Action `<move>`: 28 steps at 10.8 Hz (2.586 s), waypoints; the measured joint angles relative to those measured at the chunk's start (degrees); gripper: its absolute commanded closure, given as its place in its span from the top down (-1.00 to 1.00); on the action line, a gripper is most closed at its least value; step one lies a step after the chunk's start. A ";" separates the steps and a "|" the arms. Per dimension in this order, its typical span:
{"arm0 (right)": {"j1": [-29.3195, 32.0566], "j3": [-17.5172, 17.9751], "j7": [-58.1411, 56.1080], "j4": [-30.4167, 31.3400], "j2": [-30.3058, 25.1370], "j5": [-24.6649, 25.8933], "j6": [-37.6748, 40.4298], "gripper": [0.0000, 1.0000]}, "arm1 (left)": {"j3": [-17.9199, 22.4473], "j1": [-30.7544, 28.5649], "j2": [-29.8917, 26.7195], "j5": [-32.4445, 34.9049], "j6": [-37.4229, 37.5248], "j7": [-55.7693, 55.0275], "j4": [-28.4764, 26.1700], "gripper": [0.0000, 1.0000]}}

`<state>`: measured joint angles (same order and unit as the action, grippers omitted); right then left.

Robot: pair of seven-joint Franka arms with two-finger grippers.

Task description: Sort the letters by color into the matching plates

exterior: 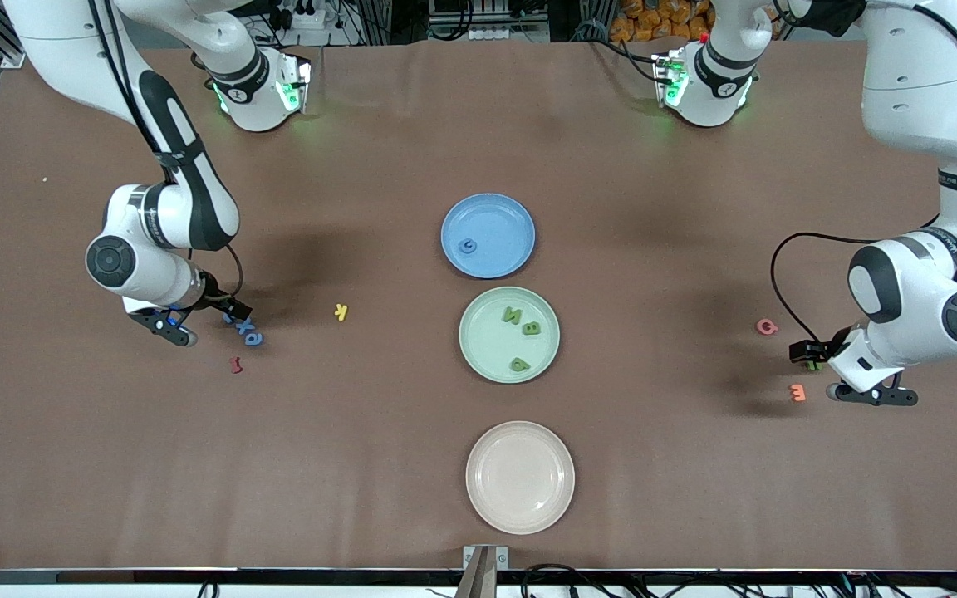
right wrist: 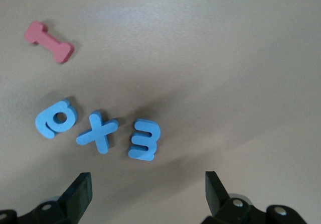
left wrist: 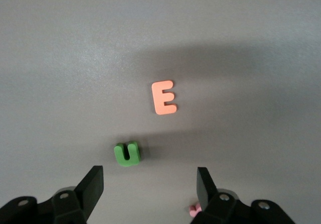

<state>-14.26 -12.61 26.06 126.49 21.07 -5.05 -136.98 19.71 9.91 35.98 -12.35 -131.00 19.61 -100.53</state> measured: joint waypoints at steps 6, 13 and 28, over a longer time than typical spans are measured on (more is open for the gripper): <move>0.04 -0.03 -9.35 0.32 0.00 0.70 -0.44 1.00 | 2.15 0.73 3.37 -1.34 -6.12 0.00 -0.01 0.48; 1.61 -0.03 -12.40 1.85 1.17 0.83 -7.90 1.00 | 2.67 0.94 4.18 -1.37 -7.89 0.00 -0.02 0.22; 1.62 2.16 -13.40 6.11 2.07 0.84 -15.18 1.00 | 2.65 1.26 4.73 -1.49 -10.17 0.00 -2.02 -1.00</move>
<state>-12.64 -10.45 12.66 132.60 23.13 -4.21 -152.15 22.37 11.17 40.71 -13.84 -141.17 19.61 -102.55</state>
